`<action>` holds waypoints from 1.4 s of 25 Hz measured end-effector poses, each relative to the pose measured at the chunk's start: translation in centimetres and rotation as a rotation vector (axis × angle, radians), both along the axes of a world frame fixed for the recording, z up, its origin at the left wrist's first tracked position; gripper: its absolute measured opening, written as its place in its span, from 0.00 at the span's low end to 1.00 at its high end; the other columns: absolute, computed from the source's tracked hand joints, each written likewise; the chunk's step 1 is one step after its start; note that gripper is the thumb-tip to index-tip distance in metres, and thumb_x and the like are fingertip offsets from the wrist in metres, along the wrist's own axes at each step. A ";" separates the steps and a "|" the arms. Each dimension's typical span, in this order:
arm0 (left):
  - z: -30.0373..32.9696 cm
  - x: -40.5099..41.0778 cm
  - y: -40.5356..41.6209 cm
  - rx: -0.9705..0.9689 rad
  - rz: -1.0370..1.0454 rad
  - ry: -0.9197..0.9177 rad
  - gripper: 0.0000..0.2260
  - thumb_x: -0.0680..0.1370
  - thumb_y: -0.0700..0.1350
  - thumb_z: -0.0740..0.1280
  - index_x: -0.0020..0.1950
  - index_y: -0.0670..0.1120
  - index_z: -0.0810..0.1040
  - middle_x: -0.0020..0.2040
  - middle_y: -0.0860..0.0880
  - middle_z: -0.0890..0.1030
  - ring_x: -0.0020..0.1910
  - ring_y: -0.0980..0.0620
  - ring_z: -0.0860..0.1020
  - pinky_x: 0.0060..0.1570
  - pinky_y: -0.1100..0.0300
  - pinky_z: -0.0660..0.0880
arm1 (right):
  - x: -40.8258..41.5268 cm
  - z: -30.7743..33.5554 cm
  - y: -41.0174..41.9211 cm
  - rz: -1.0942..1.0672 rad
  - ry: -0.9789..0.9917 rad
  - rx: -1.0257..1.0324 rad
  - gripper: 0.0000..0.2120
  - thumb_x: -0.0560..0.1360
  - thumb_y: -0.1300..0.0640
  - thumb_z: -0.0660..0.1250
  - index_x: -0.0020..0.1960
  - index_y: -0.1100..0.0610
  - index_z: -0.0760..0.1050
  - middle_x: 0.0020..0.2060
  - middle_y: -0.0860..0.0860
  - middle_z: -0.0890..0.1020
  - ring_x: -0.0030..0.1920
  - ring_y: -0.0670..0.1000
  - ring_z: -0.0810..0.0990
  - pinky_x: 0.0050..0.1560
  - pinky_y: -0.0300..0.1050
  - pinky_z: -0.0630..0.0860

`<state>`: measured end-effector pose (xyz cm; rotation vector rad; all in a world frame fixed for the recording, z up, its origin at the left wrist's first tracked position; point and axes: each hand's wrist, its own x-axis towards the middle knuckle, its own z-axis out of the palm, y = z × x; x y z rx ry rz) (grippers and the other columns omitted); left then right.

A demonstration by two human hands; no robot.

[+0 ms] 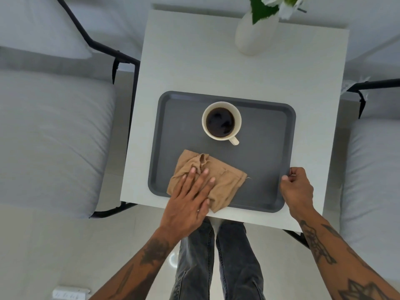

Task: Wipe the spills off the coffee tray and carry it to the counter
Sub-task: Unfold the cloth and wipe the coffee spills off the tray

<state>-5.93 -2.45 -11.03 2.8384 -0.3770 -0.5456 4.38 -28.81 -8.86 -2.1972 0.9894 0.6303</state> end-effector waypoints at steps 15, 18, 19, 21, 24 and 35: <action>1.5 -2.0 -6.2 -0.119 0.926 -0.083 0.25 0.81 0.51 0.56 0.75 0.41 0.67 0.77 0.38 0.63 0.79 0.41 0.52 0.76 0.48 0.54 | 0.0 -0.2 -0.4 0.051 -0.022 -0.029 0.09 0.79 0.63 0.60 0.58 0.62 0.71 0.46 0.57 0.77 0.45 0.58 0.74 0.45 0.46 0.68; 2.6 -2.4 -11.6 -0.241 0.932 -0.035 0.21 0.80 0.48 0.62 0.71 0.41 0.73 0.75 0.38 0.67 0.75 0.36 0.62 0.69 0.41 0.66 | 0.0 -0.3 -0.7 0.060 -0.025 -0.023 0.09 0.79 0.62 0.61 0.58 0.62 0.72 0.46 0.57 0.78 0.45 0.57 0.74 0.46 0.46 0.68; 2.8 -2.3 -13.4 -0.248 0.905 -0.010 0.21 0.78 0.47 0.64 0.71 0.42 0.74 0.76 0.38 0.67 0.75 0.37 0.62 0.70 0.41 0.66 | -0.1 -0.4 -0.7 0.062 -0.030 -0.022 0.09 0.78 0.62 0.61 0.58 0.62 0.72 0.45 0.57 0.78 0.45 0.58 0.74 0.46 0.45 0.69; 3.3 -2.0 -16.9 -0.255 0.798 0.060 0.26 0.76 0.49 0.68 0.73 0.44 0.71 0.77 0.40 0.65 0.76 0.40 0.59 0.73 0.45 0.60 | -0.1 -0.5 -0.7 0.061 -0.037 -0.029 0.08 0.78 0.62 0.61 0.57 0.61 0.72 0.44 0.56 0.78 0.45 0.57 0.74 0.46 0.46 0.69; 3.5 -2.8 -19.9 -0.200 0.472 0.152 0.39 0.68 0.49 0.70 0.77 0.45 0.61 0.79 0.39 0.61 0.80 0.41 0.50 0.75 0.50 0.52 | -0.1 -0.8 -0.9 0.064 -0.045 -0.038 0.08 0.77 0.62 0.61 0.56 0.60 0.73 0.45 0.55 0.79 0.45 0.57 0.74 0.47 0.47 0.71; 6.9 1.6 -9.8 -0.367 0.058 0.201 0.17 0.74 0.43 0.63 0.63 0.50 0.77 0.58 0.50 0.82 0.57 0.47 0.78 0.57 0.51 0.73 | 0.5 0.5 -1.0 0.009 0.021 0.066 0.10 0.78 0.63 0.62 0.59 0.61 0.73 0.48 0.56 0.78 0.47 0.56 0.75 0.48 0.46 0.72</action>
